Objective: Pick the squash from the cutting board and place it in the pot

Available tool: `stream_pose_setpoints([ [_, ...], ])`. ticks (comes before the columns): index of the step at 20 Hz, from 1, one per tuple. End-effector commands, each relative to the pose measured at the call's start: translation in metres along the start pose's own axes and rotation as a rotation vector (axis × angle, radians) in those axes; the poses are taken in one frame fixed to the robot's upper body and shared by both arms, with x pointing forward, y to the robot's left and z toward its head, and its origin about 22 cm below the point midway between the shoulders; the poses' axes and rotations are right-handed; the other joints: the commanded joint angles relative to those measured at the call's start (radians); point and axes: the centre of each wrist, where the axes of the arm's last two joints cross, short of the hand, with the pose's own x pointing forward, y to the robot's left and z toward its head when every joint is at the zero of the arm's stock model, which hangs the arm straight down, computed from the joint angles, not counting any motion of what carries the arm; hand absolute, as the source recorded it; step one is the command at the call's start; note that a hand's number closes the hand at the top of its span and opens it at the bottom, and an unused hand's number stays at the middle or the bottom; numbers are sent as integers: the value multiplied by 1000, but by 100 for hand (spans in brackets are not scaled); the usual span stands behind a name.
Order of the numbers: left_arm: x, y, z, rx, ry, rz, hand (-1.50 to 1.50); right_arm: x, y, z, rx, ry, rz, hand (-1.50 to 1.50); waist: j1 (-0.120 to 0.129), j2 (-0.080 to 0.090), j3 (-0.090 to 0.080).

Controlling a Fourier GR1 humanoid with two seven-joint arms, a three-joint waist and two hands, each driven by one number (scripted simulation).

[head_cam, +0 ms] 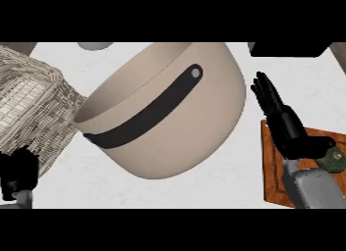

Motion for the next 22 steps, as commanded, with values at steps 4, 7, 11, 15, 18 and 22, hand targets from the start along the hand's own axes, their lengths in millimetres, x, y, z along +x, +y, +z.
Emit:
stream_pose_setpoints([
  [4,24,-51,10,-366,-40,36,0,9,-117,16,-6,-10,197,-150,-50,20,-6],
  [7,23,-70,16,-443,-15,87,0,15,-176,43,-109,227,652,-150,-109,50,-28],
  [11,37,-96,28,-649,6,91,0,-17,-204,75,-183,406,762,-150,-21,40,-5],
  [15,48,-94,38,-714,42,92,0,-22,-218,99,-31,402,874,-150,-7,16,-7],
  [18,34,-103,44,-725,51,107,0,-2,-232,86,5,428,952,-150,-11,15,-11],
  [22,44,-101,41,-713,58,85,0,48,-248,69,35,454,962,-150,-23,10,-12],
])
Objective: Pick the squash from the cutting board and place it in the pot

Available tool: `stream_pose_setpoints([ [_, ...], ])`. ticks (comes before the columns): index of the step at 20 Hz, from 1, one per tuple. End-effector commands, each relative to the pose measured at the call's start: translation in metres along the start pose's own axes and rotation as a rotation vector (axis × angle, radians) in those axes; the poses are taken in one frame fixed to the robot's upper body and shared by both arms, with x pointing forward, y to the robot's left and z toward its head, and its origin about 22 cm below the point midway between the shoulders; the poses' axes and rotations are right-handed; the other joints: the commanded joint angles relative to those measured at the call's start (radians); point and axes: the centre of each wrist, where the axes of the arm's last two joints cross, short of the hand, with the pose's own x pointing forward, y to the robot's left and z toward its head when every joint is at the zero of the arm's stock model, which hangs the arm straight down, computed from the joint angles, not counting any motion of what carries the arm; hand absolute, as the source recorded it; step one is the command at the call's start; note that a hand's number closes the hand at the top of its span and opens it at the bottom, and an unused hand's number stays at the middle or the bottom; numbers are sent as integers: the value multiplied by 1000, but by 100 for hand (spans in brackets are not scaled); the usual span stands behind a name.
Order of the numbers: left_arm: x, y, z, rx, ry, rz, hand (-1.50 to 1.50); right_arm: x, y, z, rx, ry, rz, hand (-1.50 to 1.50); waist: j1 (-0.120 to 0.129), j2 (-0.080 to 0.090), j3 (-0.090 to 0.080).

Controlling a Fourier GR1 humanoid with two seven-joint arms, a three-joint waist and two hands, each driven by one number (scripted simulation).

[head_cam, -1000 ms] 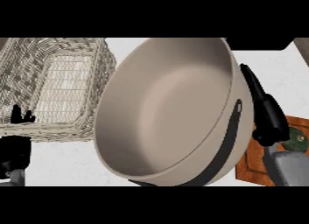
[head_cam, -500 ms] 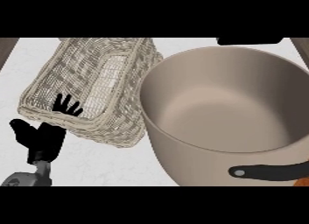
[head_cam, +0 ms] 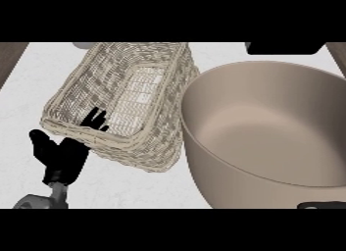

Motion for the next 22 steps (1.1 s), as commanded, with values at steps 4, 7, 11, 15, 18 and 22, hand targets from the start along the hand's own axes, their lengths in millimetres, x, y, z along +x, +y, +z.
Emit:
stream_pose_setpoints([
  [4,6,-14,11,-162,-24,17,0,42,-71,6,156,71,75,-150,-19,-11,-4],
  [7,4,-27,14,-178,-20,18,0,59,-86,6,215,127,66,-150,-15,-9,-4],
  [11,16,-27,8,-188,-26,-9,0,90,-79,6,228,203,50,-150,-15,-7,-3],
  [15,11,-15,17,-195,-19,28,0,97,-67,15,270,239,-7,-150,-8,-5,-2],
  [18,17,-33,14,-187,-45,3,0,102,-41,8,240,229,-64,-150,-2,-3,-1],
  [22,22,-11,9,-208,-42,14,0,98,-23,4,263,232,-45,-150,2,-1,-1],
])
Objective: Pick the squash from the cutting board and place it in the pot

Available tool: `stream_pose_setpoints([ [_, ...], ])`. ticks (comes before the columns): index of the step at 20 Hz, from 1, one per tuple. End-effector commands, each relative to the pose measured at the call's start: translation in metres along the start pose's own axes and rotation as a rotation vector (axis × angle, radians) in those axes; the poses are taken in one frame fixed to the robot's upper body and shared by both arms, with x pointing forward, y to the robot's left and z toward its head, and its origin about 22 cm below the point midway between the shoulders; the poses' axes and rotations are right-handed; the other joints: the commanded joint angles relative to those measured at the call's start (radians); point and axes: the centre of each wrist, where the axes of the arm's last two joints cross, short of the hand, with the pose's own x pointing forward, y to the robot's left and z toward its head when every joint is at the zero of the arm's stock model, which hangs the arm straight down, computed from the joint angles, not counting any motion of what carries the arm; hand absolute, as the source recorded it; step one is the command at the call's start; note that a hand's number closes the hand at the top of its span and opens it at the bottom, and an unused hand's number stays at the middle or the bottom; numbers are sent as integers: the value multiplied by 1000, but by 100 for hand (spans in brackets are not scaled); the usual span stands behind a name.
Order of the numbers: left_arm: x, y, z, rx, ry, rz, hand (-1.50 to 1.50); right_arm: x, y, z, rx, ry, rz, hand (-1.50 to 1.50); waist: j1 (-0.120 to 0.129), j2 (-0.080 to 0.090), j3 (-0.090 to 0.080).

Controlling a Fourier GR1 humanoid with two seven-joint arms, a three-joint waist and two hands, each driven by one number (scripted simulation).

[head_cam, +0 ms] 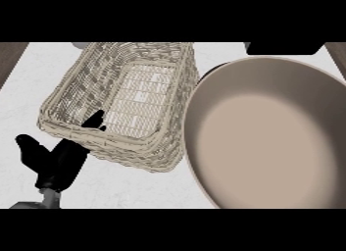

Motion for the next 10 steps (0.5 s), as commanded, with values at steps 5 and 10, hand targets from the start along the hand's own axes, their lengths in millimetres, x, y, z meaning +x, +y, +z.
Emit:
stream_pose_setpoints([
  [5,10,-4,-4,-100,-32,2,0,-11,40,-7,12,24,57,-150,0,2,2],
  [10,-11,-20,-6,-111,-8,-21,0,-6,63,-10,-25,98,157,-150,1,3,2],
])
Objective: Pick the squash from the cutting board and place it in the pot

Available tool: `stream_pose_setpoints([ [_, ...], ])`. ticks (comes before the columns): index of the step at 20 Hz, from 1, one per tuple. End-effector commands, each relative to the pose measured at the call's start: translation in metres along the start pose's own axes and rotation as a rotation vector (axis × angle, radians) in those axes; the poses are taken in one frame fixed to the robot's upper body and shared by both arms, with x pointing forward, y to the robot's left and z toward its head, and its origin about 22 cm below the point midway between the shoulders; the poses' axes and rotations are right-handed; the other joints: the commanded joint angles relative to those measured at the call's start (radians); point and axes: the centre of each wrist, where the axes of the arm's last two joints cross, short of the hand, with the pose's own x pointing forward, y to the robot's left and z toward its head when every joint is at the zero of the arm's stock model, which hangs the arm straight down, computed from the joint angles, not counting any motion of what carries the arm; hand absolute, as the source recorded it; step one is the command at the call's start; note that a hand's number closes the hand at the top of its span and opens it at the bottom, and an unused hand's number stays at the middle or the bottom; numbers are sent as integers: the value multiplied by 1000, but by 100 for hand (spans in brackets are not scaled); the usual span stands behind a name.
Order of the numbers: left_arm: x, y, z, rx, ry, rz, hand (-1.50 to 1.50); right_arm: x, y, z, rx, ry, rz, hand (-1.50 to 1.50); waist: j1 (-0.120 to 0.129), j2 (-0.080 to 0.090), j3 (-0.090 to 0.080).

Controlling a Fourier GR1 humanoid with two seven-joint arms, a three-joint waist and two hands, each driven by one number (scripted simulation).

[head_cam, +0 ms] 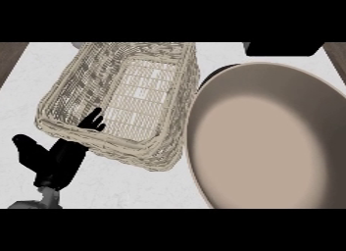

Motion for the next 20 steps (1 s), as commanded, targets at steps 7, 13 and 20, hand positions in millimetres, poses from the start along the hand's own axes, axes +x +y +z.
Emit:
stream_pose_setpoints([
  [7,10,-29,-6,-100,4,2,0,-11,33,-26,-14,31,22,-150,9,10,9],
  [13,-11,-20,3,-119,21,15,0,-23,41,-28,9,58,33,-150,6,10,8],
  [20,15,-35,-9,-110,9,16,0,-16,60,-48,8,73,20,-150,11,10,9],
])
